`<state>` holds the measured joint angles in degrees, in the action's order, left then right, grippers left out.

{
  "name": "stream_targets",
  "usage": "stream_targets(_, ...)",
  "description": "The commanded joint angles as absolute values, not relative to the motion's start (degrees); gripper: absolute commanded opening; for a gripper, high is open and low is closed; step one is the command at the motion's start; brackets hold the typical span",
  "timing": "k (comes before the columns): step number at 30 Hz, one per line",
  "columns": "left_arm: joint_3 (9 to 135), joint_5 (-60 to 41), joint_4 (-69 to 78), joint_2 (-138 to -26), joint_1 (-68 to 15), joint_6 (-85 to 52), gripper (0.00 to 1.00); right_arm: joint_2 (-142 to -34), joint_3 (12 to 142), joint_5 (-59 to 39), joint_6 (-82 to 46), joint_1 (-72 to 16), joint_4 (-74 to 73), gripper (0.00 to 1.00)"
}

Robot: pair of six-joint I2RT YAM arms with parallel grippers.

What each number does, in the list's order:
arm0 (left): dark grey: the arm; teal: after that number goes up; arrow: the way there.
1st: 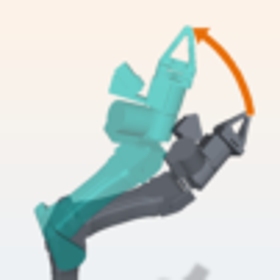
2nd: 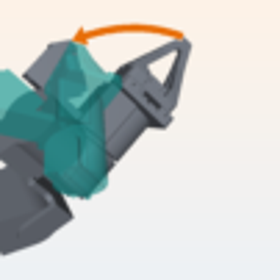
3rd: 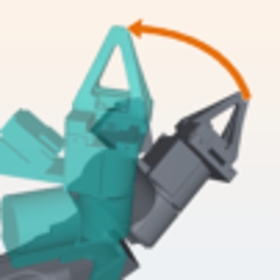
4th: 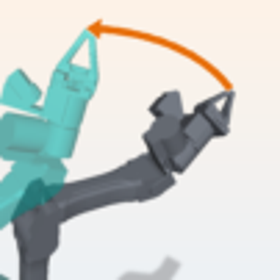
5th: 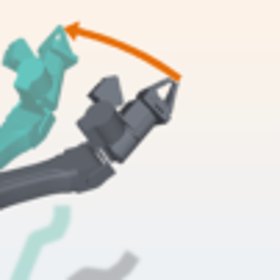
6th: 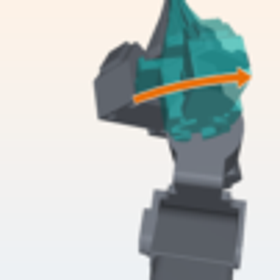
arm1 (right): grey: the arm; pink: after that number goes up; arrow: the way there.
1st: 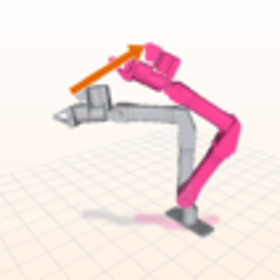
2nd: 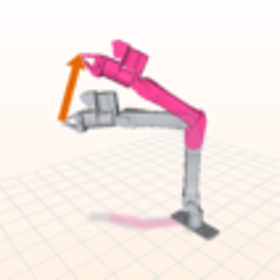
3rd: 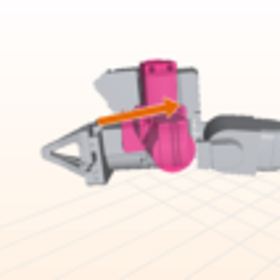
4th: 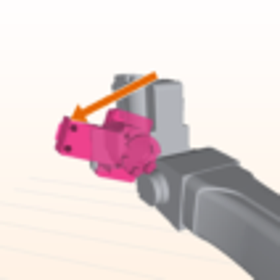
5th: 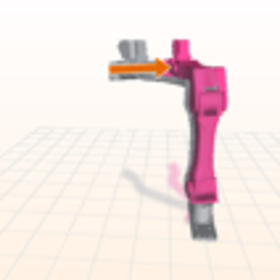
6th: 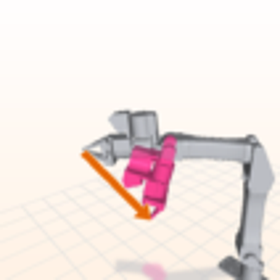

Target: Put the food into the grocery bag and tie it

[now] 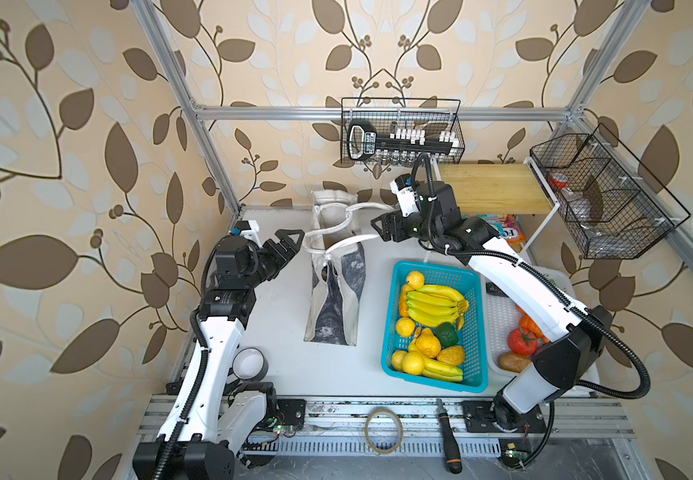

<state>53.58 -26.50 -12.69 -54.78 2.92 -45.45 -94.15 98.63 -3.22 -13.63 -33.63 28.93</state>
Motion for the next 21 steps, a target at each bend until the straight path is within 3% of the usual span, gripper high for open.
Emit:
stream_targets(1, 56.5, -24.1, -14.8, -53.8, 2.5, -42.1, 0.99, -92.2, 101.3, -0.9, -12.1, -34.6, 29.9, 0.87)
stream_targets(5, 57.0, -23.6, -14.4, -53.8, 2.4, -41.8, 0.99, -90.5, 101.7, -0.5, -12.0, -34.9, 29.6, 1.00)
stream_targets(14, 59.9, -22.4, -17.8, -53.7, 2.7, -38.9, 0.99, -85.6, 102.2, 1.6, -10.9, -35.8, 31.4, 1.00)
stream_targets(21, 61.1, -16.2, -23.5, -51.0, 3.3, -32.8, 0.99, -71.3, 93.1, 5.1, -10.1, -36.2, 32.9, 1.00)
